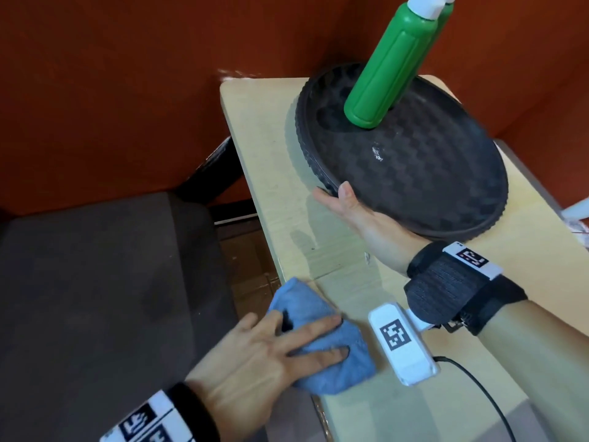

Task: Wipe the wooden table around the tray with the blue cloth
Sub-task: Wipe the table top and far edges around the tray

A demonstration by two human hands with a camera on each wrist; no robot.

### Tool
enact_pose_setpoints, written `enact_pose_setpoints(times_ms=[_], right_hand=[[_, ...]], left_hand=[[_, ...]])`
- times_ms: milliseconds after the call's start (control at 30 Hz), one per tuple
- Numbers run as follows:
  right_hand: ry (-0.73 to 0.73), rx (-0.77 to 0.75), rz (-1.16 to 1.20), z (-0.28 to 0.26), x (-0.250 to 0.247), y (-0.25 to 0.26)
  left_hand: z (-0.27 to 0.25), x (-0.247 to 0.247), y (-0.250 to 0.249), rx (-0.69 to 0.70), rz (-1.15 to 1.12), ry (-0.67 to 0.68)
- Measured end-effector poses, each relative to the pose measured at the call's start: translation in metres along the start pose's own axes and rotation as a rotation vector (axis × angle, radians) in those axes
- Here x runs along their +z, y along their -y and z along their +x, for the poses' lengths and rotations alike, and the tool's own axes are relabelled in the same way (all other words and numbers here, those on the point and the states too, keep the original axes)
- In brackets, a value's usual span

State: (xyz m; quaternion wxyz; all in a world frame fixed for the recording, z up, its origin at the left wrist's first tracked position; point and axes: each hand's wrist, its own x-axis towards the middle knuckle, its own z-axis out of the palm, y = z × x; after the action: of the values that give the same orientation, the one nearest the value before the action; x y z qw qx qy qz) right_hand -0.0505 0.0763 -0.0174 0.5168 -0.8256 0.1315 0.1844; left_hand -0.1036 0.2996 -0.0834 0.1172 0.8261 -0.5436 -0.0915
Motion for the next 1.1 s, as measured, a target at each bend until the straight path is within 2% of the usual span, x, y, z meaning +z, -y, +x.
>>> enact_pose_setpoints(times_ms=[100, 167, 233, 267, 333, 433, 500, 633, 700, 800, 900, 1000, 1100], right_hand=[[-0.037, 0.007, -0.011, -0.003, 0.001, -0.002], [-0.054, -0.011, -0.04, -0.008, 0.003, -0.003], [-0.061, -0.019, -0.03, -0.011, 0.005, -0.004], [-0.064, -0.021, -0.026, -0.012, 0.006, -0.004], [-0.069, -0.029, -0.035, -0.013, 0.004, -0.006], [-0.079, -0.034, -0.051, -0.016, -0.002, -0.006], [-0.094, -0.046, -0.042, -0.019, -0.005, -0.007], [-0.088, -0.085, 0.014, -0.019, -0.009, -0.01], [-0.091, -0.086, 0.025, -0.022, -0.01, -0.009], [-0.09, -0.093, 0.05, -0.029, -0.011, -0.01], [-0.09, -0.072, 0.036, -0.036, -0.012, -0.013], [-0.101, -0.046, 0.052, -0.042, -0.018, -0.018], [-0.098, -0.05, 0.084, -0.046, -0.024, -0.025]], left_hand=[[0.021, -0.024, 0.014, -0.098, 0.079, 0.043], [0.04, -0.036, 0.03, -0.233, 0.058, 0.076], [0.052, -0.044, 0.04, -0.352, 0.02, 0.068], [0.053, -0.046, 0.041, -0.369, 0.002, 0.032], [0.04, -0.038, 0.027, -0.276, -0.003, 0.005], [0.003, -0.016, -0.003, -0.072, 0.089, 0.099], [-0.003, -0.012, 0.004, -0.016, 0.125, 0.125], [0.028, -0.027, 0.029, 0.013, 0.175, 0.089], [0.044, -0.033, 0.056, -0.078, 0.222, 0.147], [0.067, -0.055, 0.103, -0.254, 0.247, 0.054], [0.08, -0.064, 0.135, -0.463, 0.199, 0.034], [0.079, -0.06, 0.139, -0.689, 0.075, -0.054], [0.051, -0.039, 0.111, -0.905, -0.213, -0.212]])
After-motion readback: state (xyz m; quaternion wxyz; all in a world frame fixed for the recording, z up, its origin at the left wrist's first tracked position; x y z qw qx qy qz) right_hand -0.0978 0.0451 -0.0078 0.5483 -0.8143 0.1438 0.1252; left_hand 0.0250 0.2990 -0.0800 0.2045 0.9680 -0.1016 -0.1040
